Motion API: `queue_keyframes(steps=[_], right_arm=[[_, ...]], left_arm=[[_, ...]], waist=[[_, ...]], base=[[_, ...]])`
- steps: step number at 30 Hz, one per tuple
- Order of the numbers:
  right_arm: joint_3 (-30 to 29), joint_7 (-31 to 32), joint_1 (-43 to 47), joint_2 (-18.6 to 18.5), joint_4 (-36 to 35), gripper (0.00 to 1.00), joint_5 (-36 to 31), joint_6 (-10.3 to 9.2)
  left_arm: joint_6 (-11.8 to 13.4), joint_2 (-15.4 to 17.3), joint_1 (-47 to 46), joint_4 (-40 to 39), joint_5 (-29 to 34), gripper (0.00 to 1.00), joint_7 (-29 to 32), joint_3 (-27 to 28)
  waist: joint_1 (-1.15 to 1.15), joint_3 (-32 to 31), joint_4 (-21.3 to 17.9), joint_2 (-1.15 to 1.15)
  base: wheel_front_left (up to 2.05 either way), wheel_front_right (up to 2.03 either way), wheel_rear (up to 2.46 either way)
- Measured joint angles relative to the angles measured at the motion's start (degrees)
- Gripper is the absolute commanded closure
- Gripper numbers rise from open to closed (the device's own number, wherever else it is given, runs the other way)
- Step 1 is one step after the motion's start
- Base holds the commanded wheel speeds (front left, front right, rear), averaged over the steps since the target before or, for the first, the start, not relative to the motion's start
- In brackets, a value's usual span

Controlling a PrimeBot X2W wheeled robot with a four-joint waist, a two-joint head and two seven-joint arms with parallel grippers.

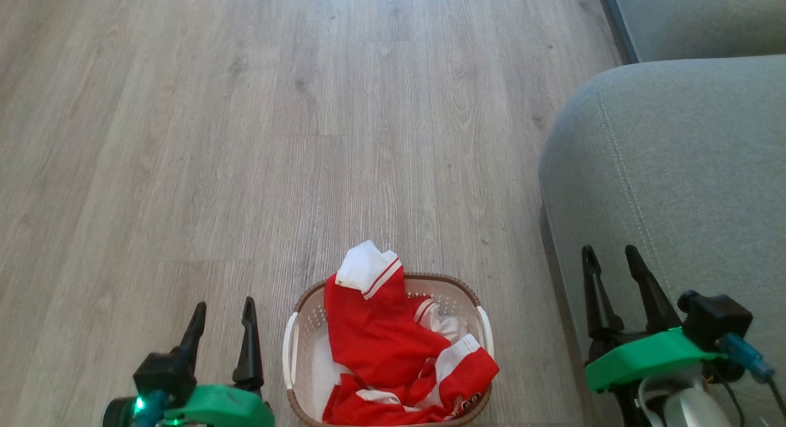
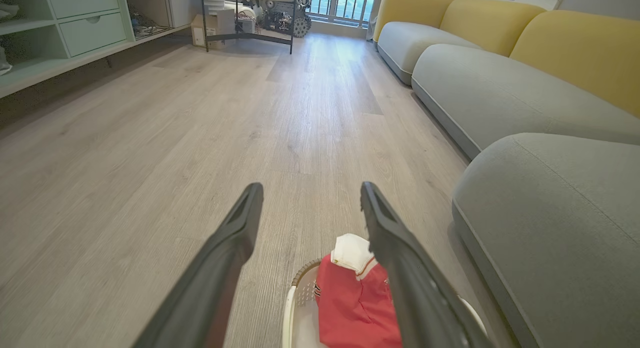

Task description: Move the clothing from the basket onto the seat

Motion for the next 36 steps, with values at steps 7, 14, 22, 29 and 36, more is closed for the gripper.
queue_keyframes(steps=[7, 14, 22, 29, 36], right_arm=[[0.9, -1.1, 0.1, 0.0, -0.5, 0.00, -4.6, 0.00], [1.6, -2.3, 0.2, 0.0, -1.2, 0.00, -8.8, 0.00], [1.7, -2.3, 1.4, -0.1, -1.0, 0.00, -9.1, 0.00], [1.8, -2.3, 1.6, -0.1, -1.0, 0.00, -9.1, 0.00], [2.1, -2.3, 1.6, -0.1, -1.0, 0.00, -9.1, 0.00]], left_arm=[[0.5, 0.1, 0.1, -0.1, 4.2, 0.00, -1.0, -0.3], [1.0, 0.1, 0.5, 0.0, 7.8, 0.00, -2.0, -1.0], [1.0, 0.2, 1.4, 0.3, 7.7, 0.00, -2.0, -1.6], [1.0, 0.2, 1.4, 0.3, 7.7, 0.00, -2.0, -1.7], [1.3, 0.2, 1.4, 0.4, 7.7, 0.00, -2.0, -1.7]], waist=[[0.00, -0.2, 0.2, 0.00], [0.00, -0.5, 0.2, 0.00], [0.00, -0.8, 0.3, 0.00], [0.00, -0.9, 0.4, 0.00], [0.00, -0.8, 0.4, 0.00]], base=[[0.00, 0.00, 0.00], [0.00, 0.00, 0.00], [0.00, 0.00, 0.00], [0.00, 0.00, 0.00], [0.00, 0.00, 0.00]])
